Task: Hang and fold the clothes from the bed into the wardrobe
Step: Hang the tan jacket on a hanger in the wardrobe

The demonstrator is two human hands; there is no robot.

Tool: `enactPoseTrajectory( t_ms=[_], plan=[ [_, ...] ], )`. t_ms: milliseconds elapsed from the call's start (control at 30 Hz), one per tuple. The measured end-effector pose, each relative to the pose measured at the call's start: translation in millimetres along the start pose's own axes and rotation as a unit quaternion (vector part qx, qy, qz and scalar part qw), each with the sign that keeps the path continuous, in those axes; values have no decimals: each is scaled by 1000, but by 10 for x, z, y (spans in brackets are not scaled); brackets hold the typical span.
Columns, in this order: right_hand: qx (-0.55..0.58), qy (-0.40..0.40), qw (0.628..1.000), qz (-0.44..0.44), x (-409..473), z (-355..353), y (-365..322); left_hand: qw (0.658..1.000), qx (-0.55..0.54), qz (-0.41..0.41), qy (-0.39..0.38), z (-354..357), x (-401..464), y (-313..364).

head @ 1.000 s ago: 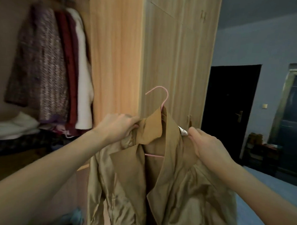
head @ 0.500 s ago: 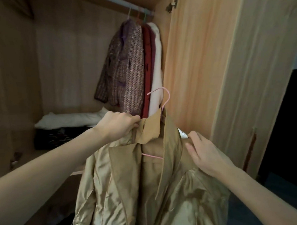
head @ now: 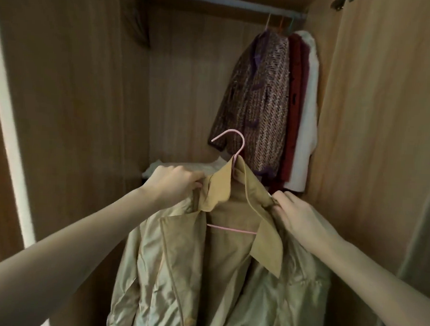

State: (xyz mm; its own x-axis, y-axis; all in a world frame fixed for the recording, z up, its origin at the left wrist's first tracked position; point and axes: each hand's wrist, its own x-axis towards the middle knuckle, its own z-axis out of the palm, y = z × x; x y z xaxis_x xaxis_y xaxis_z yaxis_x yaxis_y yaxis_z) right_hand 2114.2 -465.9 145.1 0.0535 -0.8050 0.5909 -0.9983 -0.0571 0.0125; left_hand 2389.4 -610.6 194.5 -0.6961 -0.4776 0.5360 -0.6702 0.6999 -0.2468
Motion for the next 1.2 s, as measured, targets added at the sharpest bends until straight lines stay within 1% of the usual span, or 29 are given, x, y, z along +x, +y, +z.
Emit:
enactPoseTrajectory(
  t_ms=[167, 300, 467, 633, 767, 867, 933, 1000, 1100, 1200],
  plan=[
    [3, 7, 1000, -6, 407, 183, -68, 999, 42, -18, -6, 8, 4, -192],
    [-31, 30, 998, -46, 707, 310, 14, 996, 79, -36, -8, 46, 153, -381],
    [-89, 57, 992, -65, 1218, 405, 155, 994, 92, -64, -12, 102, 475, -642],
    [-87, 92, 989, -82, 1739, 463, 434, 992, 93, -84, -3, 145, 890, -828],
    [-82, 99, 987, -96, 2109, 547, 605, 988, 120, -92, 12, 242, 1182, -942],
    [-94, 96, 987, -90, 2299, 666, 662, 986, 133, -100, 7, 348, 1333, -1023],
    [-104, 109, 985, -82, 2401, 755, 692, 986, 129, -101, 7, 427, 1419, -1083],
    [-91, 118, 987, -66, 2533, 843, 725, 986, 130, -103, 16, 520, 1520, -1158],
    [-61, 110, 991, -47, 2765, 1004, 796, 985, 139, -101, 23, 672, 1683, -1277],
    [-96, 132, 985, -60, 2982, 1221, 870, 985, 140, -96, 20, 843, 1858, -1444]
  ],
)
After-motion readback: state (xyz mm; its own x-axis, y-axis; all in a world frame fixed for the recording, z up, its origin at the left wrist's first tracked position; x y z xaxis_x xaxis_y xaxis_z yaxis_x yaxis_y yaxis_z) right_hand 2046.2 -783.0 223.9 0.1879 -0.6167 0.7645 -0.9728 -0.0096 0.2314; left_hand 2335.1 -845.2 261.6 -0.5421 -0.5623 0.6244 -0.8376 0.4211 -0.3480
